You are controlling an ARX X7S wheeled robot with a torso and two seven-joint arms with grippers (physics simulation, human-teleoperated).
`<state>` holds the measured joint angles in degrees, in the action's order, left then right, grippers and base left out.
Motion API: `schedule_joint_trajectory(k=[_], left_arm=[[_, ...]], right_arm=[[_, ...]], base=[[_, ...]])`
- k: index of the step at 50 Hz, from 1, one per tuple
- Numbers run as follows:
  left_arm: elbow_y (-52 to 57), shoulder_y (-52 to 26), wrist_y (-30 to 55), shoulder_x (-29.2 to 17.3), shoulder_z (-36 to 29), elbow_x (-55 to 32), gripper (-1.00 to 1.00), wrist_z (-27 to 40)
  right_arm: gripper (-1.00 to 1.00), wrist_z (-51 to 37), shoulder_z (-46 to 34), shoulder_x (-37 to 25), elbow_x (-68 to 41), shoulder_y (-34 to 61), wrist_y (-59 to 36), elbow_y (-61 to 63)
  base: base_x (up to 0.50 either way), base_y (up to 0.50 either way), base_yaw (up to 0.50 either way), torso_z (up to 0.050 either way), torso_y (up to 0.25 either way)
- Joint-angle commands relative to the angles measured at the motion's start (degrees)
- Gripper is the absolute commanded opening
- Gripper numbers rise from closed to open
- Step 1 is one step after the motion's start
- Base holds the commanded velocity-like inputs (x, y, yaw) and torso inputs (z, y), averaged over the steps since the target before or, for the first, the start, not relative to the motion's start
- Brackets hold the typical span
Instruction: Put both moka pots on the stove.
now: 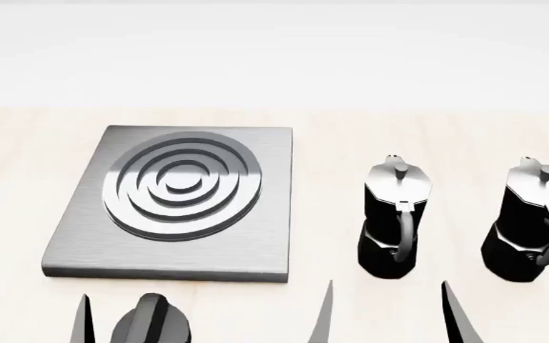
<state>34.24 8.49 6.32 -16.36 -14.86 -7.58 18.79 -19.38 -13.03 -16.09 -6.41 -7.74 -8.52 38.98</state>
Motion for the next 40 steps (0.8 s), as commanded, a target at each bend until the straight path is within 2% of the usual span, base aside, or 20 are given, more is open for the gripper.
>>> schedule_joint_trajectory(k=[1, 24, 40], left_arm=[[-0.8, -0.1, -0.7, -0.4, -0.3, -0.2, 1.00, 0.3], [0.9, -0.3, 0.8, -1.0, -1.1, -0.3, 1.00, 1.4], [1.0, -0.5, 1.0, -1.4, -1.4, -0.5, 1.00, 1.9]], right_arm=[[1.00, -0.5, -0.3, -0.4, -0.2, 0.1, 0.1, -0.1], [1.00, -1.2, -0.9, -1.2, -0.5, 0.1, 0.5, -0.4], [1.00, -1.5, -1.3, -1.7, -0.8, 0.3, 0.6, -0.4]], base=[[0.00, 0.05, 0.00, 0.000, 0.000], [0.00, 0.05, 0.00, 0.000, 0.000], [0.00, 0.14, 0.00, 0.000, 0.000]])
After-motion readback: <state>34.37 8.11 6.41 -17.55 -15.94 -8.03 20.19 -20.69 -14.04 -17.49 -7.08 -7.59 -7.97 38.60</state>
